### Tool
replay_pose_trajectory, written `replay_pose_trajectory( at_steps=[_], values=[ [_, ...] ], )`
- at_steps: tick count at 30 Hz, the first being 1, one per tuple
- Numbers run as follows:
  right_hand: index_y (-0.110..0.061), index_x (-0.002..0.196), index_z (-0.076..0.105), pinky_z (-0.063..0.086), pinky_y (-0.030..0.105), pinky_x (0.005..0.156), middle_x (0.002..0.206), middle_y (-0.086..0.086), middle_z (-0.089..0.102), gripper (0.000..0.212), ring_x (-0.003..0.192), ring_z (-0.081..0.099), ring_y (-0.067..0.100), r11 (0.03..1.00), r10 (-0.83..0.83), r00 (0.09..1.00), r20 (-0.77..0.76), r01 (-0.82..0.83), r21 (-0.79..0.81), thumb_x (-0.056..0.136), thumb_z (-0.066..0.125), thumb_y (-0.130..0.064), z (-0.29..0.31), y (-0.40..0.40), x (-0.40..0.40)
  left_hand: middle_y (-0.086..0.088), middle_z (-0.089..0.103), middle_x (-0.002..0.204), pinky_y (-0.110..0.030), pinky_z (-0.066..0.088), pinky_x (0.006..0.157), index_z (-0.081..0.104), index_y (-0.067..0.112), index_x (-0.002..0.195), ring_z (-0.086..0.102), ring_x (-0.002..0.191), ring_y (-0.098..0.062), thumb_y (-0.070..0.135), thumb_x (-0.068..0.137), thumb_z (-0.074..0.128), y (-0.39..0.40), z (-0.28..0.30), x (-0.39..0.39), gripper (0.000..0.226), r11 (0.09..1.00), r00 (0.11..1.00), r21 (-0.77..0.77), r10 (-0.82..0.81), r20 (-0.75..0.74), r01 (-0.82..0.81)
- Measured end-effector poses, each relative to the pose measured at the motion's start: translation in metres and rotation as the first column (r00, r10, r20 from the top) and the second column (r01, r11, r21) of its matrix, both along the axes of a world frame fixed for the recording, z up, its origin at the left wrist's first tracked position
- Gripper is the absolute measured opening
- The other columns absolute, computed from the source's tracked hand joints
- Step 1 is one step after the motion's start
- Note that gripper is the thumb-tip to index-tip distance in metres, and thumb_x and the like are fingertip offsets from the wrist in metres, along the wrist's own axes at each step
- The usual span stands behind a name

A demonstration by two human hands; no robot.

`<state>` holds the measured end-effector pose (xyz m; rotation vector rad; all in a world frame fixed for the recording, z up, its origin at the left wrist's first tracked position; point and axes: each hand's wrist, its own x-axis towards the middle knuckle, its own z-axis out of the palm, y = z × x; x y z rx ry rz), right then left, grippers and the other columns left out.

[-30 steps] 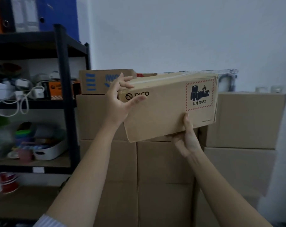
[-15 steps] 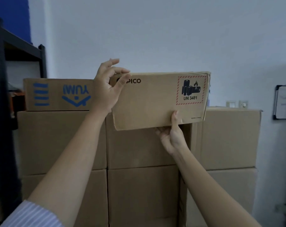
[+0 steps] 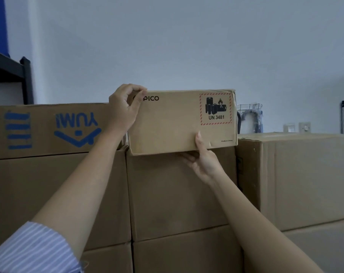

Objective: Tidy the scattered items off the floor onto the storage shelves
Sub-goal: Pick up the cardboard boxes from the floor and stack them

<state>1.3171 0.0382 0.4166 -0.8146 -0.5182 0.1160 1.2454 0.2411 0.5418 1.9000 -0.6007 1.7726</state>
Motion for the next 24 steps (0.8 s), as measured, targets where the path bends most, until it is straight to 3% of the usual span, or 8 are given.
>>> replay_pose_trajectory(
  at_steps=[3,6,10,12,14,17,21,24],
  values=[
    [-0.022,0.122,0.054,0.059,0.033,0.068,0.118,0.009,0.068,0.047,0.098,0.071,0.024,0.956,-0.104,0.994,0.037,0.110,-0.273,0.086,0.067,-0.049,0.007,0.004,0.003,0.005,0.062,0.102,-0.043,0.031,0.115,0.068,0.014,0.107,0.055,0.098,-0.008,0.024,0.099,0.052,0.016,0.003,0.019,0.021,0.977,0.980,0.084,0.198,0.013,-0.198],
    [-0.018,0.111,0.062,0.054,0.025,0.053,0.105,0.005,0.072,0.056,0.087,0.073,0.020,0.878,-0.271,0.962,0.037,0.263,-0.400,0.073,0.078,-0.055,0.006,0.013,0.012,-0.004,0.057,0.119,-0.055,0.021,0.116,0.058,0.016,0.127,0.050,0.118,-0.023,0.035,0.098,0.048,0.026,-0.007,0.033,0.036,0.934,0.942,0.197,0.321,-0.098,-0.298],
    [-0.008,0.124,0.039,0.057,0.034,0.084,0.110,-0.002,0.063,0.104,0.101,0.067,0.018,0.779,-0.571,0.821,0.023,0.550,-0.301,0.048,0.090,-0.057,0.002,0.017,0.031,-0.004,0.043,0.136,-0.057,0.009,0.118,0.037,0.016,0.145,0.032,0.134,-0.024,0.078,0.073,0.054,0.029,-0.021,0.041,0.097,0.830,0.870,0.345,0.488,-0.070,-0.438],
    [-0.008,0.139,0.023,0.039,0.030,0.107,0.130,0.002,0.049,0.119,0.127,0.048,0.021,0.658,-0.718,0.691,0.083,0.714,-0.240,0.052,0.093,-0.047,-0.001,0.010,0.036,-0.005,0.038,0.140,-0.057,0.013,0.118,0.031,0.015,0.149,0.027,0.138,-0.026,0.090,0.058,0.055,0.026,-0.021,0.043,0.120,0.803,0.846,0.364,0.529,-0.072,-0.471],
    [-0.010,0.152,0.009,0.024,0.039,0.118,0.151,0.012,0.025,0.136,0.142,0.026,0.026,0.476,-0.834,0.514,0.200,0.854,-0.212,0.051,0.092,-0.050,-0.005,0.000,0.040,-0.004,0.034,0.144,-0.055,0.017,0.118,0.026,0.017,0.151,0.021,0.142,-0.027,0.094,0.051,0.055,0.024,-0.024,0.045,0.129,0.814,0.844,0.346,0.527,-0.099,-0.467],
    [-0.016,0.151,0.026,0.015,0.051,0.119,0.157,0.014,0.019,0.118,0.146,0.015,0.029,0.206,-0.843,0.290,0.454,0.952,-0.226,0.059,0.083,-0.062,-0.002,-0.013,0.052,-0.004,0.020,0.156,-0.053,0.010,0.121,0.018,0.019,0.154,-0.001,0.149,-0.027,0.090,0.050,0.062,0.019,-0.029,0.050,0.133,0.858,0.865,0.276,0.481,-0.142,-0.432],
    [-0.016,0.152,0.014,0.033,0.046,0.115,0.151,0.004,0.037,0.123,0.139,0.035,0.019,0.361,-0.692,0.423,0.585,0.904,-0.228,0.061,0.082,-0.061,0.011,-0.025,0.071,-0.013,-0.010,0.162,-0.045,0.001,0.122,-0.001,0.014,0.156,-0.015,0.149,-0.032,0.077,0.059,0.072,0.016,-0.059,0.064,0.137,0.938,0.917,0.034,0.346,-0.200,-0.346],
    [-0.021,0.153,0.007,0.030,0.053,0.115,0.154,0.002,0.034,0.123,0.140,0.034,0.023,0.278,-0.604,0.402,0.689,0.916,-0.290,0.063,0.073,-0.073,0.012,-0.033,0.082,-0.017,-0.006,0.162,-0.043,0.027,0.118,-0.014,0.010,0.154,0.013,0.149,-0.031,0.072,0.071,0.066,0.011,-0.091,0.064,0.130,0.939,0.910,-0.087,0.294,-0.291,-0.331]
  ],
)
